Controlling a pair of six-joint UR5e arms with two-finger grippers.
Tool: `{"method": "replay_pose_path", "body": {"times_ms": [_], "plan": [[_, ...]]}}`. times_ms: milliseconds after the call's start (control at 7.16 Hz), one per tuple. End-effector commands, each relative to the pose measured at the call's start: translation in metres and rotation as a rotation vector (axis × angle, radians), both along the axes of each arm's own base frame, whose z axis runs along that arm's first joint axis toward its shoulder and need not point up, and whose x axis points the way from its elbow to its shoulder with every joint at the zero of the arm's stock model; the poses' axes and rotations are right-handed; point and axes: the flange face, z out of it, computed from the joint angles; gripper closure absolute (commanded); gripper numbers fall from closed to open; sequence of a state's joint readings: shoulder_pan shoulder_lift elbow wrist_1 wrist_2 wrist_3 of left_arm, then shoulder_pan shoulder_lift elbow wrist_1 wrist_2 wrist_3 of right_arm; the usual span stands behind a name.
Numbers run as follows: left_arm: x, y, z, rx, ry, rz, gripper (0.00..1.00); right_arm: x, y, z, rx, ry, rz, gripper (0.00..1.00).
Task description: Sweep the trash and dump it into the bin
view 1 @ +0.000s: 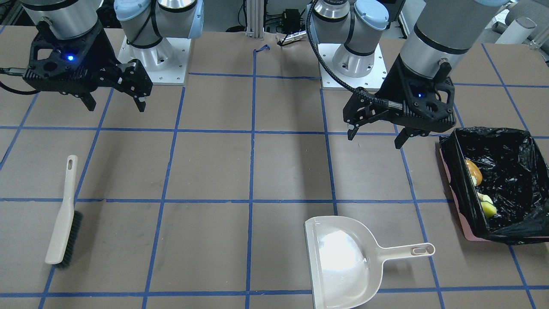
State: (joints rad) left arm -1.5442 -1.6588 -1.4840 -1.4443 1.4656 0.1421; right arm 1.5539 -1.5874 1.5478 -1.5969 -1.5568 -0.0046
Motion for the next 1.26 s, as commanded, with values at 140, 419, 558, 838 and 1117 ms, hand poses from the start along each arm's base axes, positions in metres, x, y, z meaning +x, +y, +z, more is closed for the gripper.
{"method": "replay_pose_path", "body": {"times_ms": [140, 419, 558, 838, 1117], "plan": [[0.010, 0.008, 0.007, -0.011, -0.113, 0.042, 0.00, 0.000, 0.000, -0.001, 0.001, -0.004, 0.002, 0.00], [0.012, 0.023, 0.014, 0.024, -0.128, 0.120, 0.00, 0.000, 0.000, -0.001, 0.001, -0.001, 0.003, 0.00], [0.008, 0.024, 0.013, 0.033, -0.083, 0.175, 0.00, 0.000, 0.000, -0.001, 0.001, -0.003, 0.003, 0.00], [0.007, 0.022, 0.006, 0.056, -0.078, 0.187, 0.00, 0.000, 0.000, 0.000, 0.000, -0.004, 0.002, 0.00], [0.007, 0.026, 0.011, 0.048, -0.082, 0.185, 0.00, 0.000, 0.002, 0.002, -0.005, -0.004, 0.002, 0.00]]}}
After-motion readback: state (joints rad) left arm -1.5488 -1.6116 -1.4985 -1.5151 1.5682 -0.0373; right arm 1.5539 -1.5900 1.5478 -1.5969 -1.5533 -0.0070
